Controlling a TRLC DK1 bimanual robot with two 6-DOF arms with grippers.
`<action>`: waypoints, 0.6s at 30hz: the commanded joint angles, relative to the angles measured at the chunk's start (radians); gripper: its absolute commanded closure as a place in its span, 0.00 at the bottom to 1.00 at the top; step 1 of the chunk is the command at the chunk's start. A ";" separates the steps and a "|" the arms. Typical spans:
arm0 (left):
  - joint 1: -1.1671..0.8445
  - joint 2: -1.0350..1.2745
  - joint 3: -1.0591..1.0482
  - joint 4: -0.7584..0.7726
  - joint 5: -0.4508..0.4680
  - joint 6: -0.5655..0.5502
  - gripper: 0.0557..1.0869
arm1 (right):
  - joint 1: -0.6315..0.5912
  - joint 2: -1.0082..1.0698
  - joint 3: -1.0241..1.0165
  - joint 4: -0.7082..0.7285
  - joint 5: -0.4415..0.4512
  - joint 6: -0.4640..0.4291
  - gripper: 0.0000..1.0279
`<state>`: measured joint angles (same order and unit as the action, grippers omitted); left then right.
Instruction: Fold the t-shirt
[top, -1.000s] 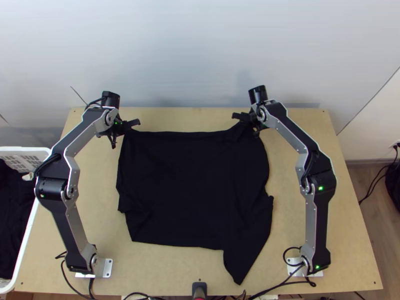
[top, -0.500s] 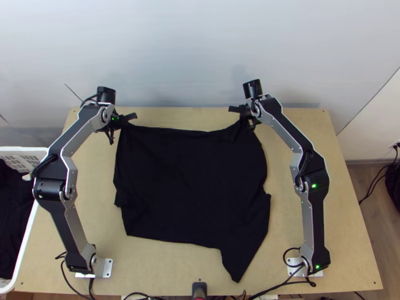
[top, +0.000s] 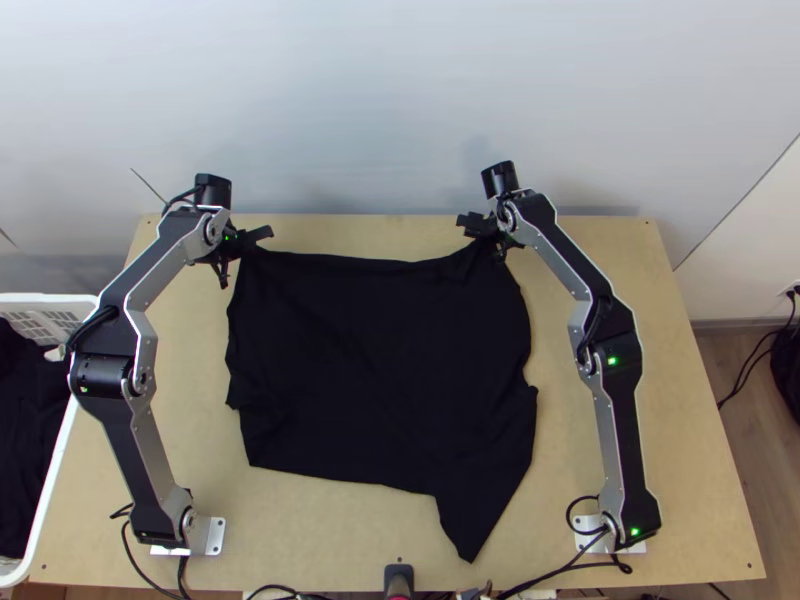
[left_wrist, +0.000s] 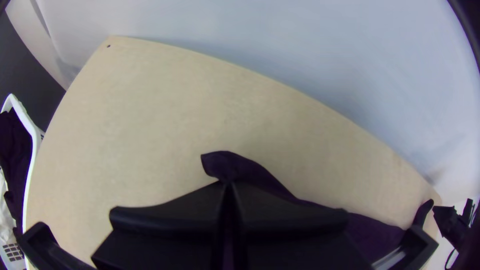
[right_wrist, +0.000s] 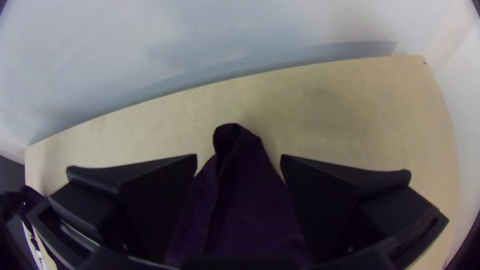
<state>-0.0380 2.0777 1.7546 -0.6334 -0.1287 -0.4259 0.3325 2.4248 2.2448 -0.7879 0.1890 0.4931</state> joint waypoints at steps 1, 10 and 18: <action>0.003 -0.005 -0.024 -0.002 0.000 0.003 0.96 | -0.015 0.059 0.058 -0.016 -0.049 0.061 0.10; 0.000 -0.005 -0.037 0.000 0.001 -0.001 0.96 | -0.009 0.100 0.076 0.016 -0.077 0.030 0.36; -0.002 -0.005 -0.033 0.008 0.001 -0.001 0.96 | -0.007 0.077 0.076 0.061 -0.076 -0.042 0.97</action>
<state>-0.0383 2.0724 1.7203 -0.6338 -0.1284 -0.4259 0.3225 2.5103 2.3154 -0.7444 0.1154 0.4904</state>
